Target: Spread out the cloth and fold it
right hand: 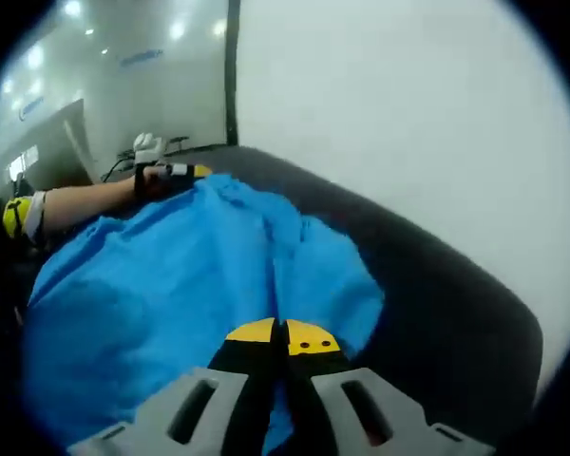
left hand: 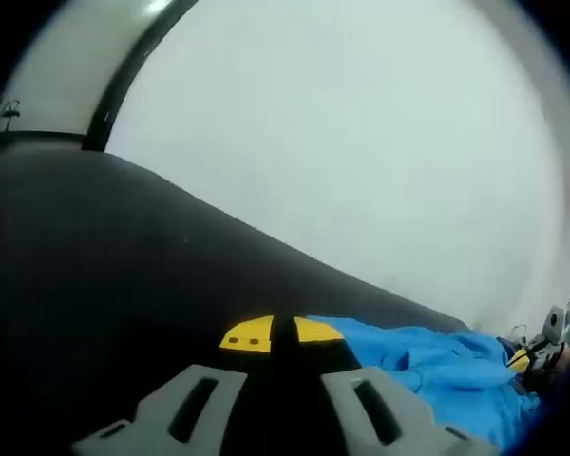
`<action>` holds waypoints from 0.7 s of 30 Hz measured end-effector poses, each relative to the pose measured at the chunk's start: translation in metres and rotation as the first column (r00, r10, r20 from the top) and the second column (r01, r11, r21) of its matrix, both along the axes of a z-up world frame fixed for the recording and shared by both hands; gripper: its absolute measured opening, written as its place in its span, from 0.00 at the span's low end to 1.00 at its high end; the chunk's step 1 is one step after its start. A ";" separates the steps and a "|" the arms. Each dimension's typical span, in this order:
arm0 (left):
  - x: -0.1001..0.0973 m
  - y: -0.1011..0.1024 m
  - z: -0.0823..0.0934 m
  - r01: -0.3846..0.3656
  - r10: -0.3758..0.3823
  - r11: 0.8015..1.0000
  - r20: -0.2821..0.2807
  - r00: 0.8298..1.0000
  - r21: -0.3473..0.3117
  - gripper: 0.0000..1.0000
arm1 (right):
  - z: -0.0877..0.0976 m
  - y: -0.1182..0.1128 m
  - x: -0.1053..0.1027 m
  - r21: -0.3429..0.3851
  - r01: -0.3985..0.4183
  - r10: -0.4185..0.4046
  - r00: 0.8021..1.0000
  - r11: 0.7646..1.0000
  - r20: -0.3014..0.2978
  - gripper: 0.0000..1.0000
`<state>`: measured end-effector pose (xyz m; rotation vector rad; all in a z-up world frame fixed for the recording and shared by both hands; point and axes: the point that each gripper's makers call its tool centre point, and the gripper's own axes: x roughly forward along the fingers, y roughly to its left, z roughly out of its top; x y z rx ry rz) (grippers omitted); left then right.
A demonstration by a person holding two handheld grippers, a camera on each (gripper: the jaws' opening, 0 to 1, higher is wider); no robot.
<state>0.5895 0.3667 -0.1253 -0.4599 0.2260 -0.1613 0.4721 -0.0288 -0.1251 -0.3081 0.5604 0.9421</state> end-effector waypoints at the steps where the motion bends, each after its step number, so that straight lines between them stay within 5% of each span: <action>1: -0.002 -0.005 0.002 0.028 -0.028 1.000 0.011 1.000 0.002 0.09 | -0.007 0.001 -0.008 -0.019 -0.025 0.024 1.000 1.000 -0.012 0.00; 4: -0.009 -0.025 0.005 0.116 -0.116 0.993 -0.007 0.993 -0.008 0.10 | -0.016 0.002 -0.021 -0.027 -0.039 0.038 0.999 0.999 -0.020 0.00; 6: -0.015 -0.034 0.012 0.145 -0.145 0.988 -0.002 0.989 0.049 0.10 | -0.014 0.003 -0.025 -0.026 -0.054 0.054 0.999 0.998 0.003 0.00; 9: -0.020 -0.049 0.020 0.165 -0.165 0.986 -0.039 0.985 -0.008 0.10 | -0.003 0.001 -0.016 -0.039 -0.051 0.055 0.991 0.998 0.118 0.06; 11: -0.019 -0.059 0.017 0.170 -0.177 0.982 -0.094 0.980 -0.080 0.10 | 0.005 0.000 -0.010 -0.023 -0.039 0.042 0.989 0.999 0.143 0.10; 12: -0.017 -0.060 0.015 0.155 -0.162 0.985 -0.121 0.979 -0.070 0.11 | 0.014 -0.001 -0.003 0.006 -0.013 0.011 0.987 1.000 0.163 0.10; 13: -0.012 -0.051 0.006 0.063 -0.071 0.997 -0.178 0.981 -0.051 0.14 | 0.023 -0.003 0.002 0.035 0.010 -0.016 0.983 0.999 0.183 0.10; 16: -0.003 -0.048 -0.016 0.000 -0.005 1.000 -0.263 0.965 -0.021 0.30 | 0.045 -0.010 0.016 0.097 0.054 -0.076 0.968 0.994 0.240 0.10; 17: 0.000 -0.050 -0.023 0.009 -0.012 1.000 -0.283 0.959 -0.011 0.29 | 0.050 -0.014 0.019 0.105 0.063 -0.088 0.963 0.992 0.254 0.10; 18: 0.008 -0.046 -0.015 -0.011 0.018 0.999 -0.222 0.975 0.032 0.26 | 0.052 -0.016 0.022 0.110 0.073 -0.100 0.960 0.991 0.262 0.10; 21: 0.018 -0.045 -0.016 -0.017 0.040 0.996 -0.263 0.964 0.089 0.13 | 0.059 -0.026 0.032 0.134 0.108 -0.142 0.951 0.985 0.275 0.10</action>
